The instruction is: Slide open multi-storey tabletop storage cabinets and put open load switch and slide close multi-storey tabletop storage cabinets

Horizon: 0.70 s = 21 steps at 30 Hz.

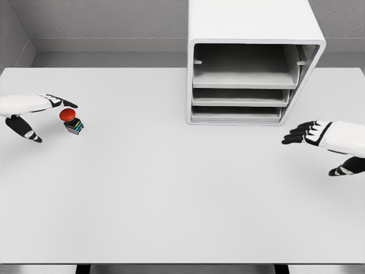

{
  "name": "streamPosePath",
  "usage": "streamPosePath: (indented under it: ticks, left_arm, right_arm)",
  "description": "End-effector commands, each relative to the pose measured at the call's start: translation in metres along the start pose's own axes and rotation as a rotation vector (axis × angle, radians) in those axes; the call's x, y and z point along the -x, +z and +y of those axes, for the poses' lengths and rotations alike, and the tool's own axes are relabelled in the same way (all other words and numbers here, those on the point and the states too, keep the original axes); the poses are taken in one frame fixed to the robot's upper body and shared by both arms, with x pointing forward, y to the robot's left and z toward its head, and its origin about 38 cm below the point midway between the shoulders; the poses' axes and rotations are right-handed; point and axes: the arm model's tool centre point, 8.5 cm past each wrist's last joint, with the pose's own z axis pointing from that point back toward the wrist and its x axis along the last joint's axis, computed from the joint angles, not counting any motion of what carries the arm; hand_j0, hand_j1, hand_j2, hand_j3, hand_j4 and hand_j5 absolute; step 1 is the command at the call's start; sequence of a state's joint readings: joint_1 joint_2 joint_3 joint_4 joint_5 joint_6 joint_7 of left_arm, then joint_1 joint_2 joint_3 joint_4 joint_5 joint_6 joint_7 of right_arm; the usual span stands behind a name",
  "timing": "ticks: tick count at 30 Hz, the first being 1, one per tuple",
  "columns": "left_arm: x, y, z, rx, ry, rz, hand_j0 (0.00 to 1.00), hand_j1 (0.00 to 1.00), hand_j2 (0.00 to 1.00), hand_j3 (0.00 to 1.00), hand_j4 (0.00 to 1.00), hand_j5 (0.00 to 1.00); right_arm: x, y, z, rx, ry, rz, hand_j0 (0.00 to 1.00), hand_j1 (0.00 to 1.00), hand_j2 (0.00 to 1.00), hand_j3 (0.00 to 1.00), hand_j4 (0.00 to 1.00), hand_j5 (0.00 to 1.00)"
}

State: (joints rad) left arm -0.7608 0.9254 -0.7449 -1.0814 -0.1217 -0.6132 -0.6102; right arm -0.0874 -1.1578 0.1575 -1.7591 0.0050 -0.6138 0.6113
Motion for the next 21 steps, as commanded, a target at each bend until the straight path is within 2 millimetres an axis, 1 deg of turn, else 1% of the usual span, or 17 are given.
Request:
streamPosePath:
  ticks: [1, 2, 3, 5, 6, 7, 9, 10, 11, 12, 14, 16, 19, 21]
  left_arm:
    - [0.01, 0.004, -0.003, -0.004, 0.028, 0.026, 1.0, 1.0, 1.0, 1.0, 1.0, 1.0]
    - [0.014, 0.002, -0.004, -0.009, 0.048, 0.037, 1.0, 1.0, 1.0, 1.0, 1.0, 1.0]
    - [0.019, 0.002, -0.001, -0.018, 0.057, 0.051, 1.0, 1.0, 1.0, 1.0, 1.0, 1.0]
    - [0.023, 0.002, -0.002, -0.02, 0.069, 0.062, 1.0, 1.0, 1.0, 1.0, 1.0, 1.0]
    - [0.023, -0.001, -0.002, -0.021, 0.073, 0.058, 1.0, 1.0, 1.0, 1.0, 1.0, 1.0]
    - [0.02, -0.008, -0.003, -0.02, 0.076, 0.047, 1.0, 1.0, 1.0, 1.0, 1.0, 1.0]
    - [0.018, -0.01, -0.003, -0.02, 0.075, 0.041, 1.0, 1.0, 1.0, 1.0, 1.0, 1.0]
    - [0.016, -0.013, -0.003, -0.019, 0.076, 0.035, 1.0, 1.0, 1.0, 1.0, 1.0, 1.0]
    - [0.011, -0.022, -0.004, -0.02, 0.077, 0.016, 1.0, 1.0, 1.0, 1.0, 1.0, 1.0]
    - [0.007, -0.029, -0.005, -0.018, 0.079, 0.0, 1.0, 1.0, 1.0, 1.0, 1.0, 1.0]
    - [0.007, -0.028, -0.001, -0.022, 0.072, 0.004, 1.0, 1.0, 1.0, 1.0, 1.0, 1.0]
    - [0.006, -0.03, 0.0, -0.011, 0.051, 0.011, 1.0, 1.0, 1.0, 1.0, 1.0, 1.0]
    - [0.002, -0.039, 0.002, -0.003, 0.031, 0.005, 1.0, 1.0, 1.0, 1.0, 1.0, 1.0]
    - [0.002, -0.04, 0.001, 0.002, 0.027, 0.007, 0.99, 0.99, 0.99, 0.99, 0.99, 0.99]
  right_arm:
    - [0.0, -0.001, 0.002, -0.002, -0.01, -0.004, 1.0, 1.0, 1.0, 1.0, 1.0, 1.0]
    - [0.0, -0.002, 0.002, -0.001, -0.011, -0.005, 1.0, 1.0, 1.0, 1.0, 1.0, 1.0]
    - [0.0, -0.002, 0.001, 0.007, -0.01, -0.006, 1.0, 1.0, 1.0, 1.0, 1.0, 1.0]
    - [-0.001, -0.005, -0.01, 0.043, 0.011, -0.015, 1.0, 1.0, 1.0, 1.0, 1.0, 1.0]
    - [-0.002, -0.007, -0.02, 0.07, 0.033, -0.019, 1.0, 1.0, 1.0, 1.0, 1.0, 1.0]
    - [-0.003, -0.011, -0.025, 0.082, 0.047, -0.027, 1.0, 1.0, 1.0, 1.0, 1.0, 1.0]
    - [-0.01, -0.036, -0.032, 0.065, 0.078, -0.083, 1.0, 1.0, 1.0, 1.0, 1.0, 1.0]
    - [-0.012, -0.044, -0.038, 0.069, 0.103, -0.095, 1.0, 1.0, 1.0, 1.0, 1.0, 1.0]
    - [-0.012, -0.046, -0.042, 0.081, 0.11, -0.097, 1.0, 1.0, 1.0, 1.0, 1.0, 1.0]
    - [-0.014, -0.049, -0.05, 0.103, 0.125, -0.108, 1.0, 1.0, 1.0, 1.0, 1.0, 1.0]
    - [-0.016, -0.053, -0.063, 0.135, 0.146, -0.119, 1.0, 1.0, 1.0, 1.0, 1.0, 1.0]
    - [-0.018, -0.054, -0.074, 0.16, 0.167, -0.128, 1.0, 1.0, 1.0, 1.0, 1.0, 1.0]
    - [-0.018, -0.057, -0.084, 0.186, 0.179, -0.131, 1.0, 1.0, 1.0, 1.0, 1.0, 1.0]
    - [-0.022, -0.077, -0.084, 0.155, 0.197, -0.159, 1.0, 1.0, 1.0, 1.0, 1.0, 1.0]
